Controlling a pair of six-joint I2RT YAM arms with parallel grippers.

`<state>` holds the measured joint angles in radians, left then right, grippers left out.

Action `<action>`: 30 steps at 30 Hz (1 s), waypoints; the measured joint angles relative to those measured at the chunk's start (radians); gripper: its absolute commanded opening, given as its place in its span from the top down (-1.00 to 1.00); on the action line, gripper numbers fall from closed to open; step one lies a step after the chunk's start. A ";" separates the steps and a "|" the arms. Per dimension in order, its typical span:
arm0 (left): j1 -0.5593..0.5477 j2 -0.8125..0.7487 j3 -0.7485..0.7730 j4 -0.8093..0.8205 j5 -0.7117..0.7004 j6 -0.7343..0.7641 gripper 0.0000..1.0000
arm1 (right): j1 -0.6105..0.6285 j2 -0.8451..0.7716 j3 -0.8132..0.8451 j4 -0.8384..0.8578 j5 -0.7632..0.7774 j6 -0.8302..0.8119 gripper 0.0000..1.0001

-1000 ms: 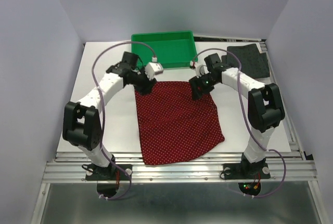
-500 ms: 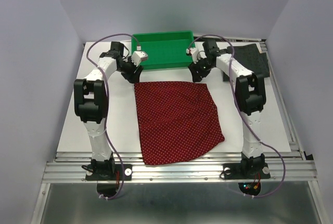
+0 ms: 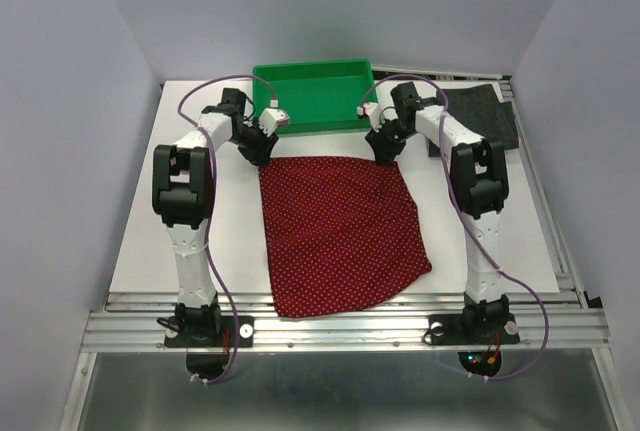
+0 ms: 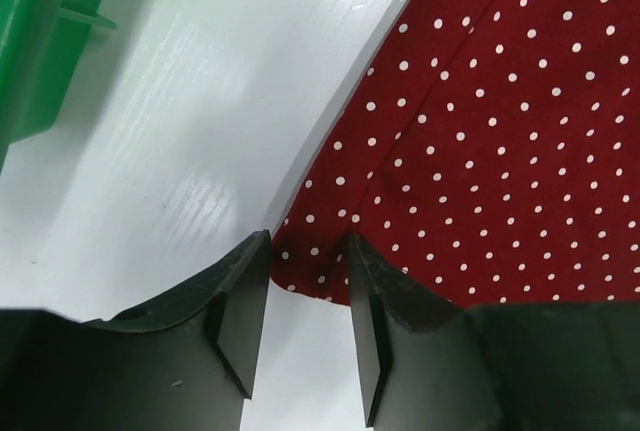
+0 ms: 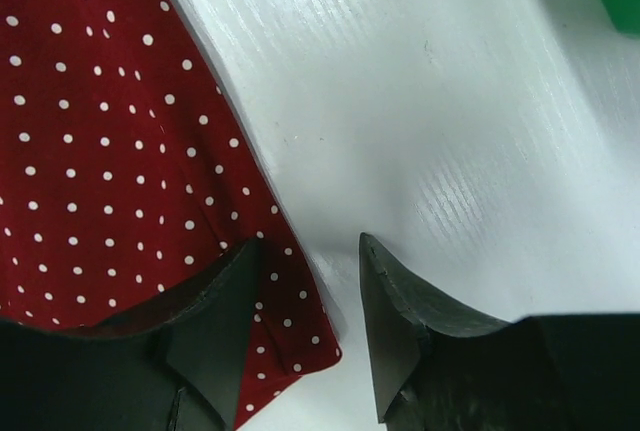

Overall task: Fold and stack the skirts
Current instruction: Fold the skirt

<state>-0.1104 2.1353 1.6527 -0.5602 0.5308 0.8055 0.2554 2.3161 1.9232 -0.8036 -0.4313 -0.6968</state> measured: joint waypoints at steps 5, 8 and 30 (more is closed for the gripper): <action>0.000 0.000 -0.027 0.013 -0.010 0.011 0.42 | -0.001 -0.005 -0.009 0.003 -0.012 -0.020 0.02; 0.000 0.000 -0.043 0.020 -0.011 0.017 0.59 | -0.007 -0.005 -0.008 0.002 -0.013 -0.017 -0.03; 0.000 0.000 -0.042 0.031 -0.014 0.012 1.00 | -0.090 0.068 0.141 -0.223 -0.094 -0.059 -0.02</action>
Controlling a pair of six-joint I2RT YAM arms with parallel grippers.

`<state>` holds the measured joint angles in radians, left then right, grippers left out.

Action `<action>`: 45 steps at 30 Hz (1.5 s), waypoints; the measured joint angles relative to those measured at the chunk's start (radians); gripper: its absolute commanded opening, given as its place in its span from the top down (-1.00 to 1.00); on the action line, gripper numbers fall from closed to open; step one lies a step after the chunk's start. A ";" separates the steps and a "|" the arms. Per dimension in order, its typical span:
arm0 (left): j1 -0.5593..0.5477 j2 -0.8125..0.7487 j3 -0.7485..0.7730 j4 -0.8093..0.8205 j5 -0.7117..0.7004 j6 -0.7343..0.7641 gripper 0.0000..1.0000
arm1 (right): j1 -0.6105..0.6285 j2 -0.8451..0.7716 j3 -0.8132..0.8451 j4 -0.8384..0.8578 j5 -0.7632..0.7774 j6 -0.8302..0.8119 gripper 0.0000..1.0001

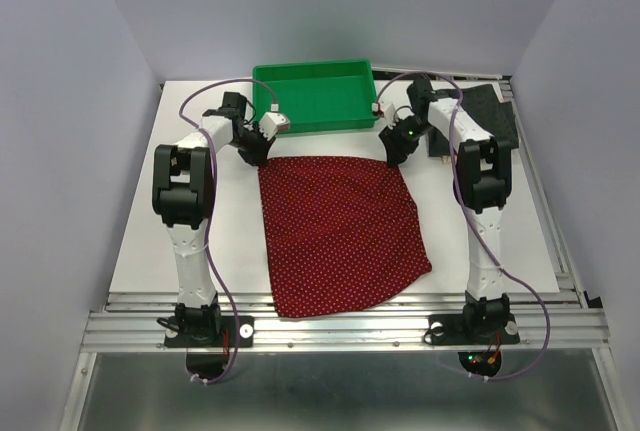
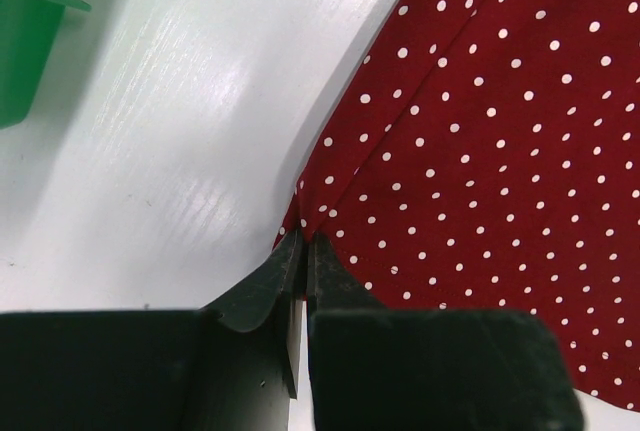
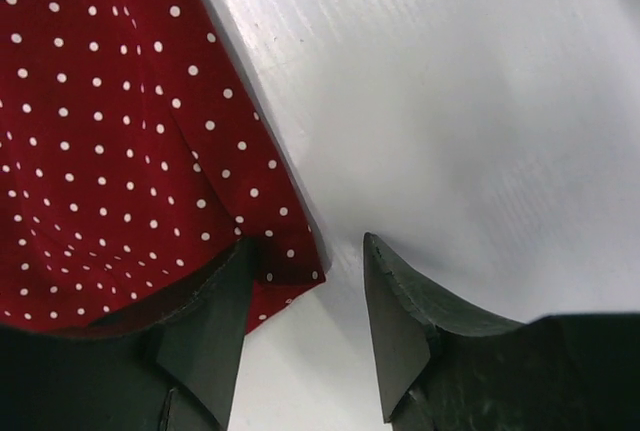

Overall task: Fold and stack the skirts
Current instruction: Fold the skirt

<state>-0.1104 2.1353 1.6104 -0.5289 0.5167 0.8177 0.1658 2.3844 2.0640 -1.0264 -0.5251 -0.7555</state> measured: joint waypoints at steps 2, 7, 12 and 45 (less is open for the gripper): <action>0.000 0.000 0.000 0.000 -0.002 0.000 1.00 | 0.000 0.001 0.000 -0.010 -0.009 -0.007 0.00; 0.000 0.000 0.000 0.000 -0.002 0.000 1.00 | 0.000 0.002 -0.001 -0.028 -0.019 -0.023 0.62; 0.000 0.001 0.021 -0.008 -0.006 -0.008 1.00 | 0.000 0.007 -0.002 -0.030 -0.017 -0.018 0.99; -0.083 -0.574 -0.232 -0.119 -0.028 0.109 1.00 | -0.052 -0.524 -0.387 0.170 -0.068 0.022 0.99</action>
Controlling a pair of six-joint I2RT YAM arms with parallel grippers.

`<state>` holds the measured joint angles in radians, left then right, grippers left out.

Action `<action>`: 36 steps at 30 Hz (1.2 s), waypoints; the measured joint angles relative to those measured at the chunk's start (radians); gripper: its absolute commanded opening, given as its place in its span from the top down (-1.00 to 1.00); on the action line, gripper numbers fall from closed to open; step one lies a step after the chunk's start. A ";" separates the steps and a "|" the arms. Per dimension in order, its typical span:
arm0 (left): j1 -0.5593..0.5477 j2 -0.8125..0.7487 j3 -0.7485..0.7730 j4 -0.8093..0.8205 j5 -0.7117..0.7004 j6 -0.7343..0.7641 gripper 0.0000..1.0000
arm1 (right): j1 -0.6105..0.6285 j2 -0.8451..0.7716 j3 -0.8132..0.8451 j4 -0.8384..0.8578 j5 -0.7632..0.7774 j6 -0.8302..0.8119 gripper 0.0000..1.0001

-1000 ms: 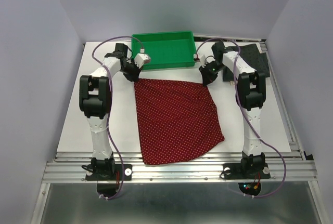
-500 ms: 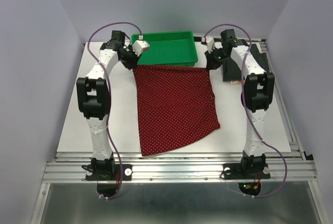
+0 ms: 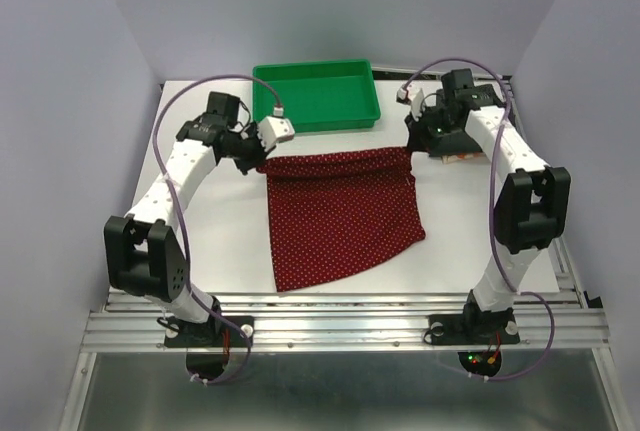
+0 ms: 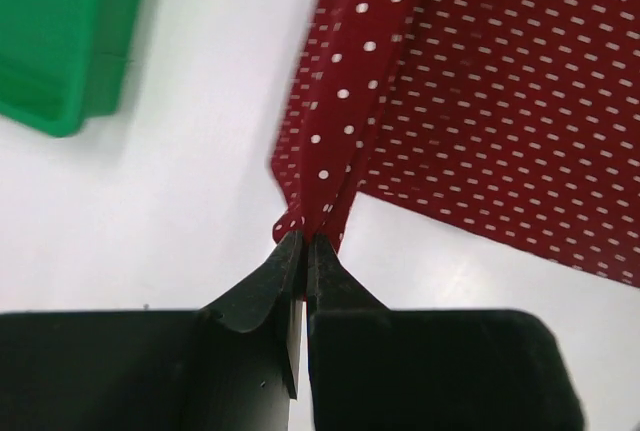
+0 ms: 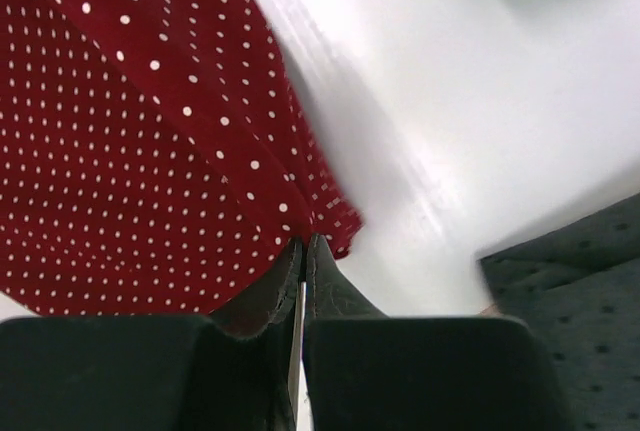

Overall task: Fold and stack the skirts
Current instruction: Fold the skirt

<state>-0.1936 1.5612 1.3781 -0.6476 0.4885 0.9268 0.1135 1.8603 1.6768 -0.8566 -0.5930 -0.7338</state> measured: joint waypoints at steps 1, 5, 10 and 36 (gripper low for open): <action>-0.023 -0.029 -0.050 -0.001 0.000 0.003 1.00 | 0.000 -0.005 -0.030 0.000 0.000 -0.007 0.99; -0.108 -0.098 -0.222 0.019 -0.019 0.003 1.00 | 0.006 -0.018 -0.175 0.004 0.002 -0.027 0.99; -0.188 -0.122 -0.387 0.038 -0.063 -0.012 1.00 | 0.017 -0.082 -0.331 0.008 0.005 -0.032 0.99; -0.346 -0.344 -0.418 -0.138 -0.055 -0.034 1.00 | 0.028 -0.341 -0.428 -0.091 0.013 -0.118 0.99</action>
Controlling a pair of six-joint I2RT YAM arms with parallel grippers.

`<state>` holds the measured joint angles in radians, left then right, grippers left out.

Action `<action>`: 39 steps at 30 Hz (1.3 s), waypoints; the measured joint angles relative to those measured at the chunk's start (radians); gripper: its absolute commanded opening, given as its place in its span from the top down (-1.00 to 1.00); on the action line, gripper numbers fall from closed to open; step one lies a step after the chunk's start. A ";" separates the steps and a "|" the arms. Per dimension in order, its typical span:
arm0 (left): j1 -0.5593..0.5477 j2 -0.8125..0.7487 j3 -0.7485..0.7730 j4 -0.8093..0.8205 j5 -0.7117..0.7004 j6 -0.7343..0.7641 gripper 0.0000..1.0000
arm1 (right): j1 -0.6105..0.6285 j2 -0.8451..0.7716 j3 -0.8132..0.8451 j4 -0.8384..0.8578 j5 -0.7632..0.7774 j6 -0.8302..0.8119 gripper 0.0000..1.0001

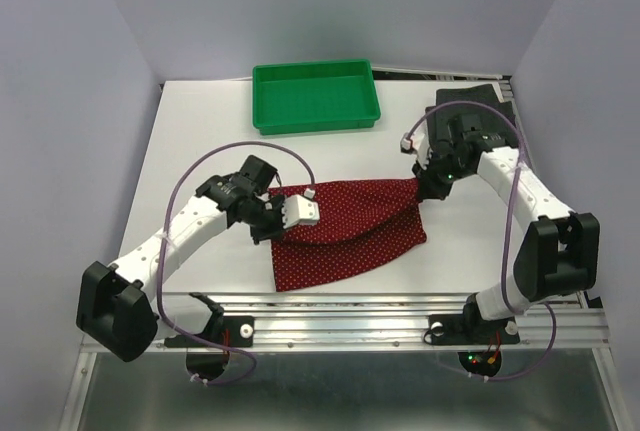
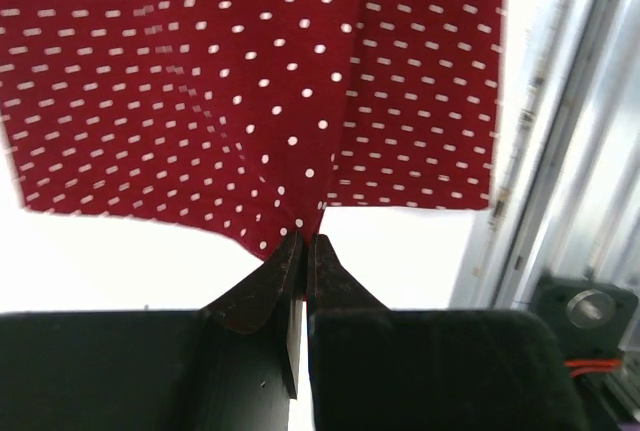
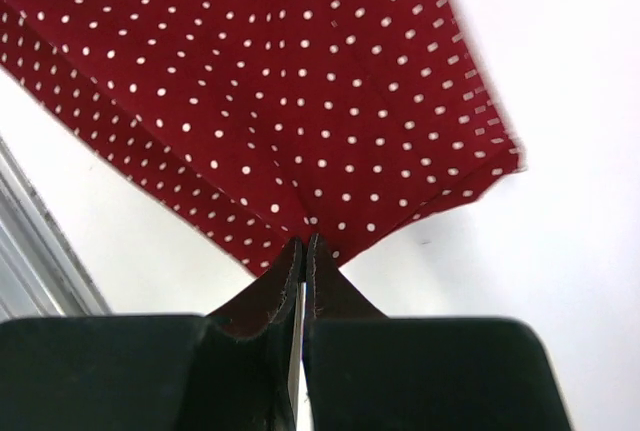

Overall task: Fold and stack the skirts
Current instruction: Fold the skirt

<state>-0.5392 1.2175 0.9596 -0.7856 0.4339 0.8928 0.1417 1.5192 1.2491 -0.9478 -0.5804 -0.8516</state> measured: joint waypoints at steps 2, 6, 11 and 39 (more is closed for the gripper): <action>-0.036 -0.002 -0.031 -0.014 0.001 0.000 1.00 | 0.005 -0.014 -0.070 0.001 0.000 -0.010 0.99; -0.105 0.004 -0.093 -0.035 0.002 0.006 1.00 | 0.030 -0.016 -0.200 0.002 0.004 -0.033 0.99; -0.163 0.047 -0.156 -0.032 -0.009 0.008 1.00 | 0.065 -0.036 -0.313 0.014 0.016 -0.052 0.99; -0.328 0.004 -0.065 -0.200 -0.014 0.018 0.72 | 0.127 -0.150 -0.260 -0.073 0.074 -0.075 0.67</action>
<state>-0.8677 1.2217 0.8944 -0.9852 0.4198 0.9104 0.2691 1.3689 0.9890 -1.0210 -0.5068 -0.9268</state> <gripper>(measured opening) 0.130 0.048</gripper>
